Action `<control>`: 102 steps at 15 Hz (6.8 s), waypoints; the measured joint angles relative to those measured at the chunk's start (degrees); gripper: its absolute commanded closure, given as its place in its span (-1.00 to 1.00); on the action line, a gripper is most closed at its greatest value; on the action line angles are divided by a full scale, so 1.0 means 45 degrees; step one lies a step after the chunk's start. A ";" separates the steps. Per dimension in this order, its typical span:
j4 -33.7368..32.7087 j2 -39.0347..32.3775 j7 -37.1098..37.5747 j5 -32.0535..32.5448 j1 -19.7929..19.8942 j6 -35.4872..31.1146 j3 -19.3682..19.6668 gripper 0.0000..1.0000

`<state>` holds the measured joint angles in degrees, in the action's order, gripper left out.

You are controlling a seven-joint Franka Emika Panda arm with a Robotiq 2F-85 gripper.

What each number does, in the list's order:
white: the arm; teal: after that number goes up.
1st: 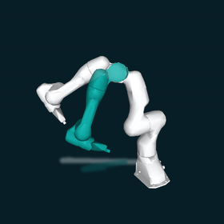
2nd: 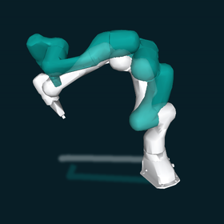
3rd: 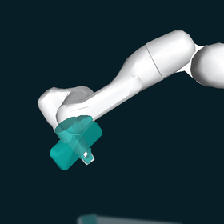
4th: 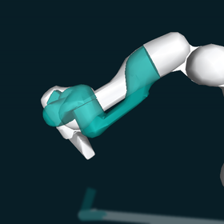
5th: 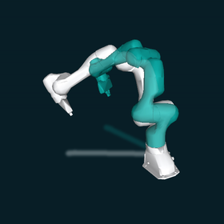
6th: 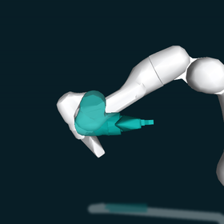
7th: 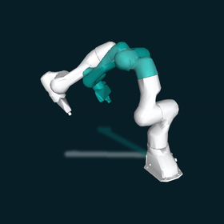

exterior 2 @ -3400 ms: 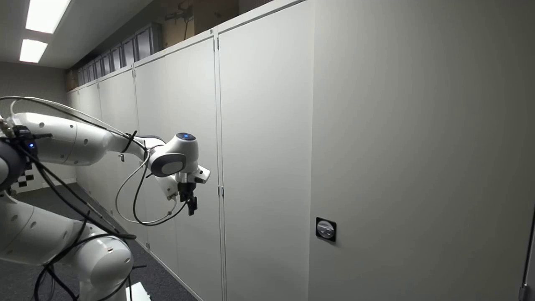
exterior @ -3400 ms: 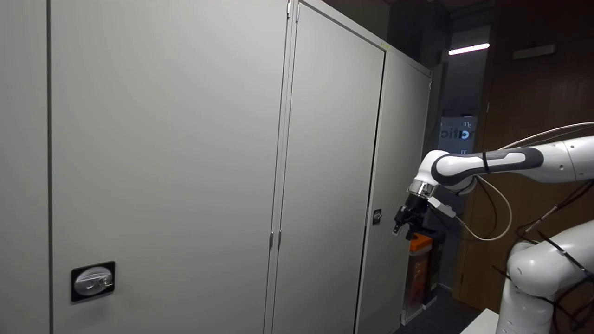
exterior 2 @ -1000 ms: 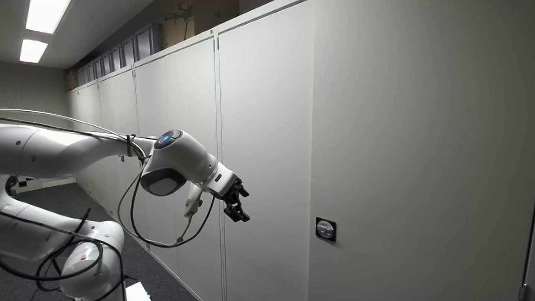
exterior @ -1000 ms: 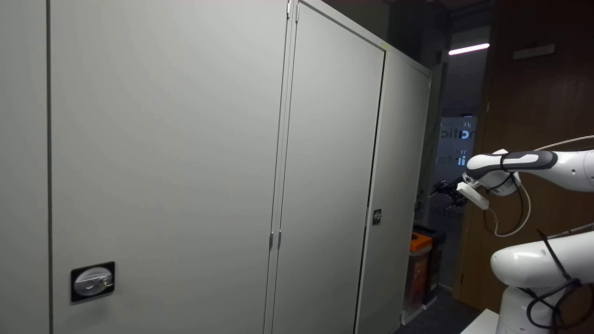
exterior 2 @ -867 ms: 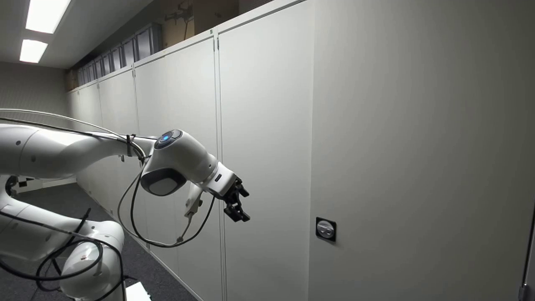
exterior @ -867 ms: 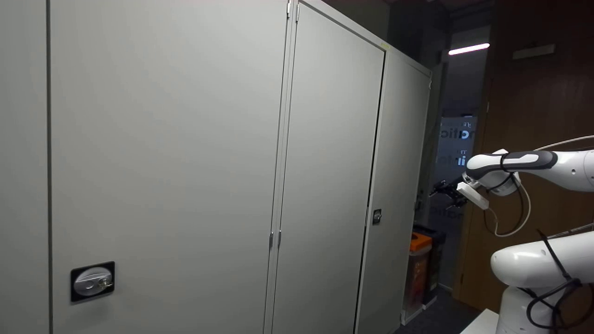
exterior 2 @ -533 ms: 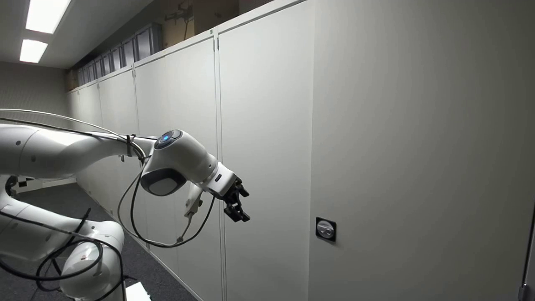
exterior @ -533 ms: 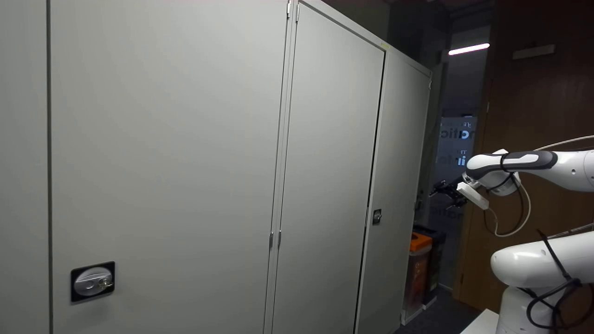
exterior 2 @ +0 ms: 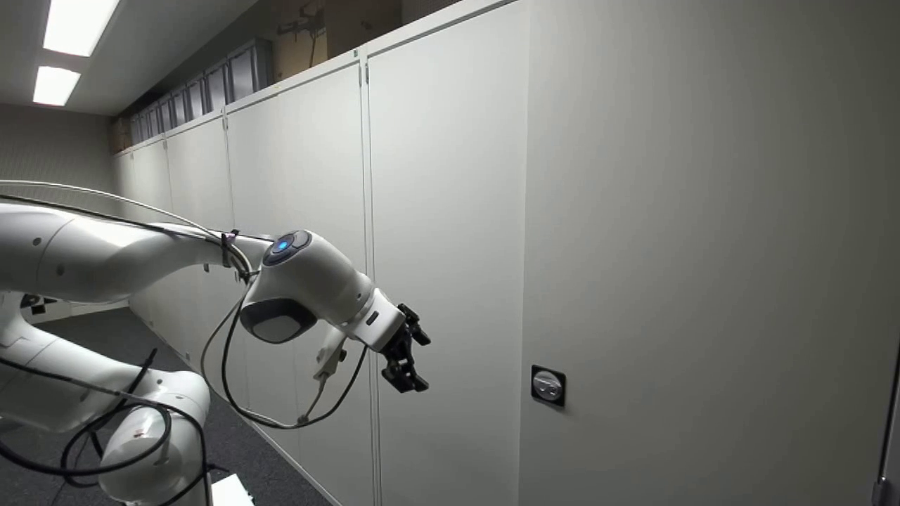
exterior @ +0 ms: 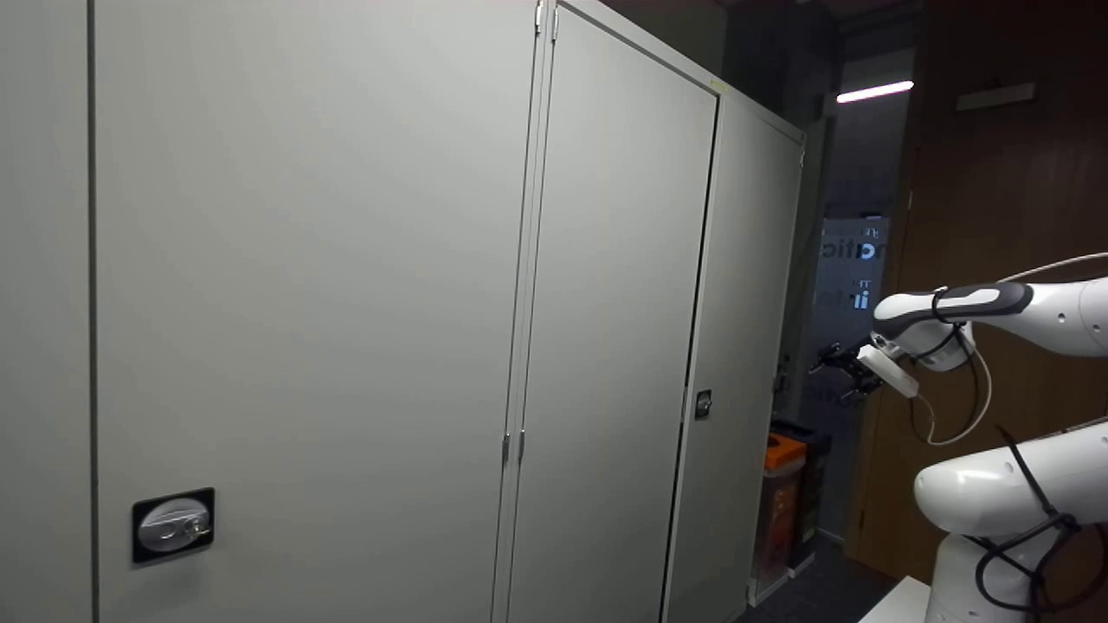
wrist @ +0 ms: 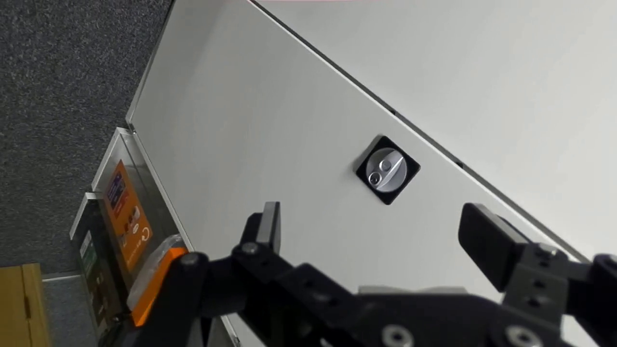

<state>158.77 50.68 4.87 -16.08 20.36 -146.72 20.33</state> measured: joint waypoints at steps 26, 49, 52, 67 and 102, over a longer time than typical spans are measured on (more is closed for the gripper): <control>-0.1677 -0.1887 -0.1789 -0.3044 -0.9682 -0.8117 0.7350 -1.00; -0.3696 0.1541 -0.1899 0.1771 -1.4566 -0.9297 1.3436 -1.00; -0.4018 0.1702 -0.1899 0.1815 -1.5002 -0.9297 1.3607 -1.00; -0.4965 0.2718 -0.1021 0.1852 -1.6869 -0.9129 1.4475 -1.00; -0.6606 0.4492 -0.1103 0.1872 -1.9208 -0.8019 1.6546 -1.00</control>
<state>129.04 70.90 -0.10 -7.66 -66.08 -182.81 94.79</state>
